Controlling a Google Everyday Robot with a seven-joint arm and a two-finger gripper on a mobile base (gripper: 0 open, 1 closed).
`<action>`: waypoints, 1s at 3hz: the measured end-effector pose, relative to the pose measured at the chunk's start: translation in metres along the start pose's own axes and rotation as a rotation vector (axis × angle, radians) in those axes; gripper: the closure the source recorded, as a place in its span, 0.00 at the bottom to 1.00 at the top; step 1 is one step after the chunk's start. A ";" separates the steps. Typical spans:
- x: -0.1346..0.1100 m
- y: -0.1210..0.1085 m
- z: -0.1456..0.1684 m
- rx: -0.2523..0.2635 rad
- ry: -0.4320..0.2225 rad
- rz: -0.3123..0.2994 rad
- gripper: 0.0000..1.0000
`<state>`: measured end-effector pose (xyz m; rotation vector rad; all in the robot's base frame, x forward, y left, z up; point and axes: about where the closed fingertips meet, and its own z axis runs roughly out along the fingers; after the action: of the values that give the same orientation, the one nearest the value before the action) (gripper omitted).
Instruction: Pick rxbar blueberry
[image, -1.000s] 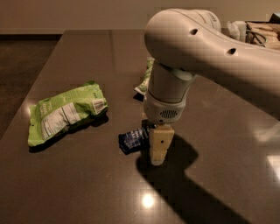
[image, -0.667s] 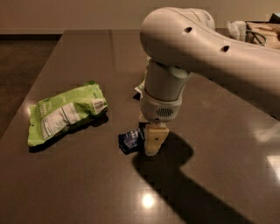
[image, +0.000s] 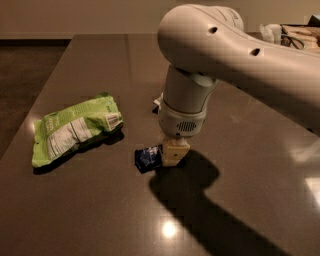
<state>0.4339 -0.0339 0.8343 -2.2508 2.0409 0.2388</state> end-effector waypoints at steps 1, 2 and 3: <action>0.000 0.000 0.000 0.000 0.000 0.000 1.00; 0.013 -0.008 -0.038 0.049 -0.036 0.050 1.00; 0.029 -0.020 -0.095 0.120 -0.088 0.113 1.00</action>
Offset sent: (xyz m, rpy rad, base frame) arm 0.0438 -0.0710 0.1298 0.1384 -0.1225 -0.2211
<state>0.4618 -0.0770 0.9218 -2.0230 2.0798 0.2137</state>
